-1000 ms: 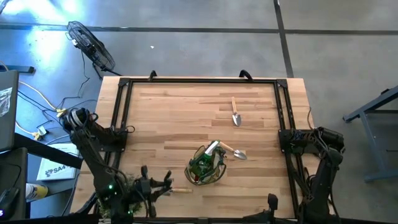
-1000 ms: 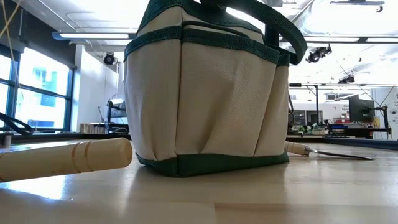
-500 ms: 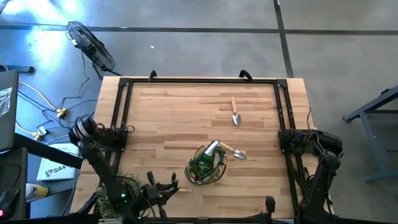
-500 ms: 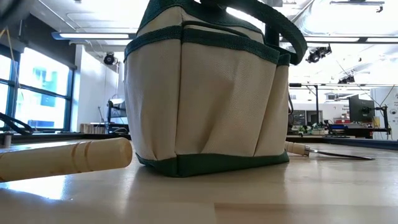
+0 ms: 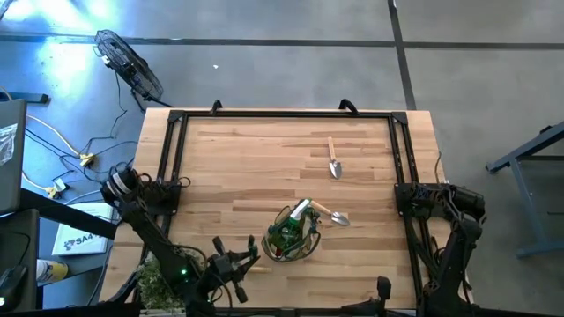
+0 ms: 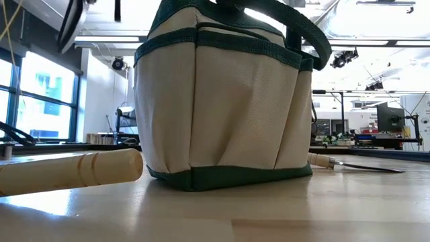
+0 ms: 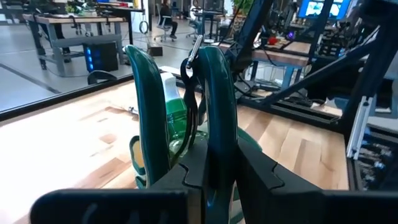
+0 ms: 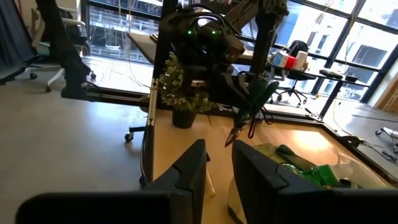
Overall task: Pick & Place Garden tools in Gardening bag
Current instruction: Put the shear scissors into the gardening bag
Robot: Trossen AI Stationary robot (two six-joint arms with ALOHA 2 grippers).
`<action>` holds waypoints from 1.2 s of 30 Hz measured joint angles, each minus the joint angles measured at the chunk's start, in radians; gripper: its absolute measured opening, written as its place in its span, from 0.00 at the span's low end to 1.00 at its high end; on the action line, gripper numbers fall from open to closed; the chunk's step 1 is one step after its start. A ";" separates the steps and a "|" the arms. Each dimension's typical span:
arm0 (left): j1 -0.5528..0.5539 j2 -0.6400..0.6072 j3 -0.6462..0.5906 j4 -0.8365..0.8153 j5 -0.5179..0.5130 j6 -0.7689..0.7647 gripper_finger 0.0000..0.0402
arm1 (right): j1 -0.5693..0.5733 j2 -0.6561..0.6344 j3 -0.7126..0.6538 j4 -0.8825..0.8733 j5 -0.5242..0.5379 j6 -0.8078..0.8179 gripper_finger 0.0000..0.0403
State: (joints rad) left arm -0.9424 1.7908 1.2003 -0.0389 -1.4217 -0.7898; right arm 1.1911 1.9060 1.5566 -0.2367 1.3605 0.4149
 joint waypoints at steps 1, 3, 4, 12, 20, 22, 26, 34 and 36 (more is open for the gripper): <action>0.000 0.000 0.000 0.008 -0.003 0.000 0.11 | -0.001 0.000 0.000 0.000 0.000 0.000 0.17; 0.000 0.000 0.000 0.026 -0.008 0.001 0.11 | -0.007 0.000 0.000 -0.001 0.000 0.000 0.17; 0.000 0.000 0.000 0.039 -0.010 0.000 0.11 | -0.011 0.000 0.000 -0.001 -0.003 0.000 0.17; 0.001 0.000 0.000 0.103 -0.049 0.001 0.11 | -0.049 0.000 0.000 -0.001 -0.043 0.000 0.17; 0.014 0.000 0.000 0.105 -0.053 0.001 0.11 | -0.062 0.000 0.000 -0.002 -0.077 -0.001 0.17; 0.023 0.000 0.000 0.105 -0.045 0.000 0.11 | -0.061 0.000 0.000 -0.001 -0.077 -0.001 0.17; 0.040 0.014 0.000 0.120 -0.018 0.000 0.11 | -0.061 0.000 0.000 -0.002 -0.082 -0.001 0.17; 0.054 0.028 0.000 0.172 0.005 0.027 0.11 | -0.059 0.000 0.000 -0.022 -0.085 0.008 0.17; 0.054 0.026 0.001 0.179 0.003 0.030 0.11 | -0.059 0.000 0.000 -0.022 -0.089 0.008 0.17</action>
State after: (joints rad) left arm -0.8884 1.8172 1.2015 0.1396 -1.4189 -0.7602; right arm 1.1320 1.9060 1.5566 -0.2589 1.2711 0.4232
